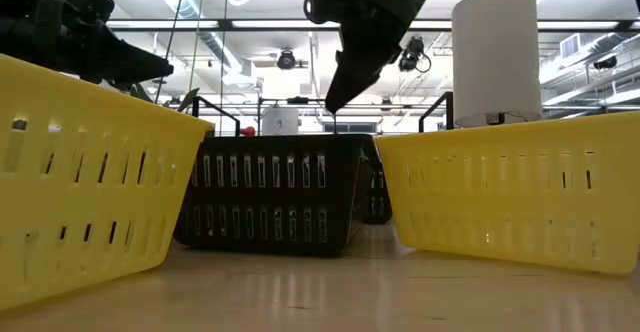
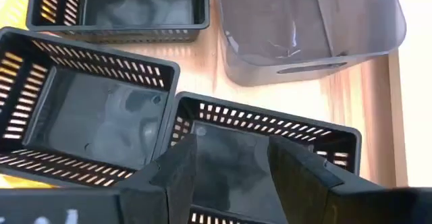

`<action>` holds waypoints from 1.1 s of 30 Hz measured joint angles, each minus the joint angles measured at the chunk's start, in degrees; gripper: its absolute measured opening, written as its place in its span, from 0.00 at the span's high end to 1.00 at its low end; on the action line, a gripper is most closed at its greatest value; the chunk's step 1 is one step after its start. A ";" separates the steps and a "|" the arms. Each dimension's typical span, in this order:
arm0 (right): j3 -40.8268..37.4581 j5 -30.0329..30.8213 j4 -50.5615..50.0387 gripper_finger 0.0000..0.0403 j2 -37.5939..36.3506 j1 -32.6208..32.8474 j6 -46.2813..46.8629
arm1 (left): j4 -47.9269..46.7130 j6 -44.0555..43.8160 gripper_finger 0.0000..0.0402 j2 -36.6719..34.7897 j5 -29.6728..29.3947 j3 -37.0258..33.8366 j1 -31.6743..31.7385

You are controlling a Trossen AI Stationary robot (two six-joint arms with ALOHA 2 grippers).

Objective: Stack baskets on shelf by color
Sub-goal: Stack the bottom right black bin on top of the top black bin

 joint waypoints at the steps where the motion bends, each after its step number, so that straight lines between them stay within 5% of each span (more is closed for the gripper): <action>1: 0.00 -0.02 -0.36 0.54 -0.19 -0.11 0.45 | -0.02 0.01 0.70 0.00 -0.01 0.00 0.01; 11: 0.02 -0.17 -4.36 0.54 -5.71 0.25 9.24 | -0.02 0.02 0.70 -0.02 0.01 0.00 0.00; 23: -0.60 -1.01 -21.90 0.54 -11.43 4.53 19.62 | -0.02 0.00 0.70 0.00 -0.01 0.00 0.01; 33: -4.24 -1.29 -6.71 0.55 -8.47 14.28 19.26 | -0.01 0.02 0.70 -0.02 0.01 0.00 0.00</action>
